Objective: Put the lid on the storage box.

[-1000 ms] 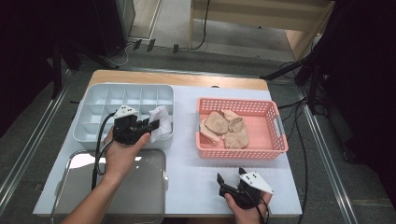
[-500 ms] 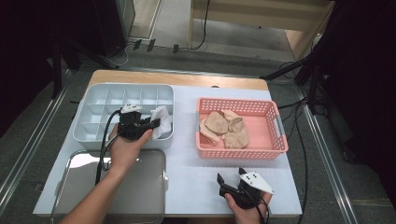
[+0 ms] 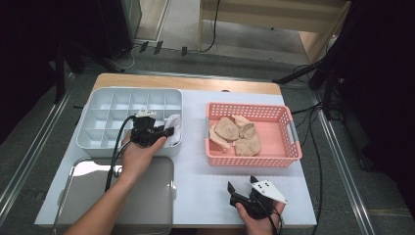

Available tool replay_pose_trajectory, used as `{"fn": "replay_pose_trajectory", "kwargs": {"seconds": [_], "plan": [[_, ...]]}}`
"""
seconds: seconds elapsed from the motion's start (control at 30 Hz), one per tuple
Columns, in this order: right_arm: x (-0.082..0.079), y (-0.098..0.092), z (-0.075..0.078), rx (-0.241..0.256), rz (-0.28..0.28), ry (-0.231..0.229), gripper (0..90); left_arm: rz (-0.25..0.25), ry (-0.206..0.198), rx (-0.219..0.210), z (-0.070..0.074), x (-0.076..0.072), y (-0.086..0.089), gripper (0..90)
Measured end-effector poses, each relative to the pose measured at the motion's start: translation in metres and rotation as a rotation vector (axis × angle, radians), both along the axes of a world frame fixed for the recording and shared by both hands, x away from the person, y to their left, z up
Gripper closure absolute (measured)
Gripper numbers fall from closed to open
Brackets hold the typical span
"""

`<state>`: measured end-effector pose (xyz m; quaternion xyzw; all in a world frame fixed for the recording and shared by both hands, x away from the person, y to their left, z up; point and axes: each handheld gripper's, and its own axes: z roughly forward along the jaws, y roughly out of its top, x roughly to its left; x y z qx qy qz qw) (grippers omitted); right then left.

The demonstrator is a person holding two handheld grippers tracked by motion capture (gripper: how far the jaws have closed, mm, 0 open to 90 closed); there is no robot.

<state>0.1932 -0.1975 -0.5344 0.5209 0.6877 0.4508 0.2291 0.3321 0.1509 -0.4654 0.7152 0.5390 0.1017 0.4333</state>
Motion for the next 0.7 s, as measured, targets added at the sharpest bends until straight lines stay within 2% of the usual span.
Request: {"fn": "replay_pose_trajectory", "kwargs": {"seconds": [0.1,0.23,0.3,0.37,0.43,0.47,0.57,0.7], "plan": [[0.0,0.0,0.0,0.0,0.0,0.0,16.0,-0.012,0.01,-0.02,0.002,-0.001,0.005,62.3],[0.0,0.0,0.0,0.001,0.001,-0.001,16.0,0.011,-0.014,-0.064,0.01,-0.002,0.011,45.2],[0.0,0.0,0.0,0.0,0.001,-0.001,16.0,0.018,-0.027,-0.062,0.013,-0.003,0.011,41.8],[0.0,0.0,0.0,0.001,-0.002,0.003,16.0,0.0,-0.031,-0.074,0.014,-0.002,0.011,49.0],[0.0,0.0,0.0,0.001,-0.002,0.003,16.0,-0.007,-0.006,-0.055,0.013,0.0,0.009,59.0],[0.0,0.0,0.0,0.001,-0.003,0.003,16.0,-0.01,0.007,-0.061,0.012,0.001,0.009,64.5],[0.0,0.0,0.0,-0.001,-0.002,0.003,16.0,-0.01,0.037,-0.078,0.008,0.005,0.012,70.0],[0.0,0.0,0.0,0.0,-0.001,0.003,16.1,-0.026,0.084,-0.036,0.003,0.006,0.011,73.9]]}}
